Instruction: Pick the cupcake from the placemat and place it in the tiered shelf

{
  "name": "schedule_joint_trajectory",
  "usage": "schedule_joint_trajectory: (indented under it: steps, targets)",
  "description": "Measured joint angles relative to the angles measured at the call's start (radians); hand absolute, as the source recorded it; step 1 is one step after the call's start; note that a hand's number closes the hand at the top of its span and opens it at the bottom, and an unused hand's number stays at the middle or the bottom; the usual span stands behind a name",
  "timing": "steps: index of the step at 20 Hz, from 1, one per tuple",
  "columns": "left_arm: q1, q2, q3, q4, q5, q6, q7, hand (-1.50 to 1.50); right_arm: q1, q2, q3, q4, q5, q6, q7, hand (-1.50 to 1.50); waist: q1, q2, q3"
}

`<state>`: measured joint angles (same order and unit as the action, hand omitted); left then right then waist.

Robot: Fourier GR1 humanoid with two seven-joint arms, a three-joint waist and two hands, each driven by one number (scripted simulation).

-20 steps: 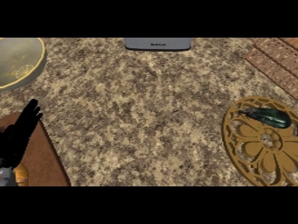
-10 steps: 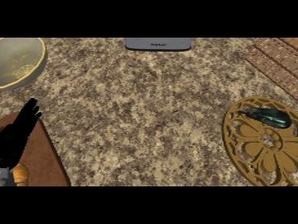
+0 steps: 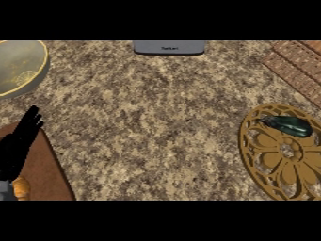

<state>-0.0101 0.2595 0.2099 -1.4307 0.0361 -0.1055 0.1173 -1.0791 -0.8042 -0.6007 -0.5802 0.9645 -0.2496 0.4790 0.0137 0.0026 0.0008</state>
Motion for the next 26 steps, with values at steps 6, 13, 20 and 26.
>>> schedule_joint_trajectory:
  steps: [6,13,20,26]
  targets:
    - [0.01,0.017,0.021,0.001,0.009,-0.013,0.001,0.0,0.018,-0.012,-0.069,-0.106,-0.13,0.037,-0.016,-1.5,-0.015,-0.006,-0.001]
    - [0.038,0.017,0.033,-0.007,0.009,-0.012,-0.002,0.0,0.074,-0.054,-0.118,-0.373,-0.243,0.141,0.071,-1.5,-0.037,-0.015,-0.002]
    - [0.065,0.016,0.049,-0.016,0.011,-0.007,-0.006,0.0,0.211,-0.179,-0.225,-0.668,-0.32,0.356,0.266,-1.5,-0.067,-0.023,-0.002]
    - [0.08,0.019,0.07,-0.01,0.02,-0.003,-0.011,0.0,0.351,-0.278,-0.425,-0.869,-0.447,0.639,0.376,-1.5,-0.099,-0.028,-0.001]
